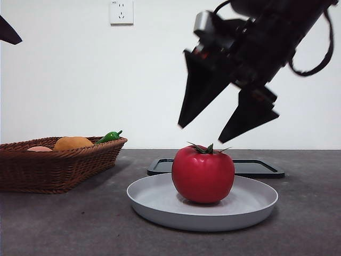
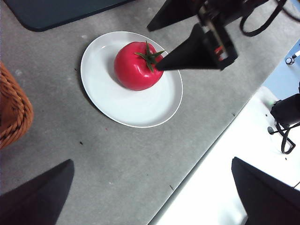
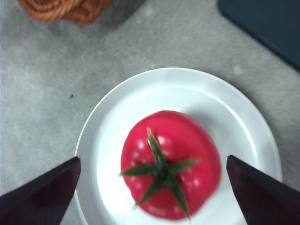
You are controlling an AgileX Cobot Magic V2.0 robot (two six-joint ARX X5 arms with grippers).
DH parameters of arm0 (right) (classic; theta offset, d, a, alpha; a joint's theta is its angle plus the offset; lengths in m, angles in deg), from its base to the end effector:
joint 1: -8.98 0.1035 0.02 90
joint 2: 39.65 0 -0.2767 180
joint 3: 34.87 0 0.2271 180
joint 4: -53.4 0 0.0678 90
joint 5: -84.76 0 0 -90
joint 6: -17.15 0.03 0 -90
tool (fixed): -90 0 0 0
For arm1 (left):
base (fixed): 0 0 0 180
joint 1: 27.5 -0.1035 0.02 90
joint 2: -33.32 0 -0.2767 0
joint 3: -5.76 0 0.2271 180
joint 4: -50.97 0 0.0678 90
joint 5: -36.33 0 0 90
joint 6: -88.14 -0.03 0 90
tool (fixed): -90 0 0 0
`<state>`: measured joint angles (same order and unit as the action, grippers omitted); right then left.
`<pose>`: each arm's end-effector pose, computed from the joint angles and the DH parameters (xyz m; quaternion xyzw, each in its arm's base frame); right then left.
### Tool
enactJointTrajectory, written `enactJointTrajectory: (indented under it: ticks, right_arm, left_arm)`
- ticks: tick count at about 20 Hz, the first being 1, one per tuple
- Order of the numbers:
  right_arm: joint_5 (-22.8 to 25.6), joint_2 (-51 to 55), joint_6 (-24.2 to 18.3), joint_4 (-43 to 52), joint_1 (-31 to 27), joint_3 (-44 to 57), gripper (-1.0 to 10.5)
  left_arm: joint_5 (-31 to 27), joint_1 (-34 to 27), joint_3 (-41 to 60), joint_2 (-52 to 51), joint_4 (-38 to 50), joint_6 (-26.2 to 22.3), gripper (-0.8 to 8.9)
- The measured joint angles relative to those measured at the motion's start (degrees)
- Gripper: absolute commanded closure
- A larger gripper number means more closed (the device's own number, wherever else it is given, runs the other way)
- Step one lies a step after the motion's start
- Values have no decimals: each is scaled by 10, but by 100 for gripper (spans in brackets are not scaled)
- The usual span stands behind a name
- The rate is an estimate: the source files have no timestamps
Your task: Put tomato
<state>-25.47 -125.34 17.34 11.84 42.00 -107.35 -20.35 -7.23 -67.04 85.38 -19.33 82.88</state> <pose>0.2255 0.1589 0.2491 -0.0499 0.4578 0.3972 0.7939 0.1092 -0.0579 0.3315 -0.0104 0.3972 -0.4280 0.8118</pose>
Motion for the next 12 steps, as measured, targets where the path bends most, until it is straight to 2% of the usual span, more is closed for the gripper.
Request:
enactJointTrajectory:
  ticks: [3,12]
  right_arm:
    - [43,-25,0,15,15,0,398]
    - [53,-65,2,33,26,0,398]
  left_arm:
    - [0,0,0,0,0,0,229]
    - [0,0,0,0,3,0,229]
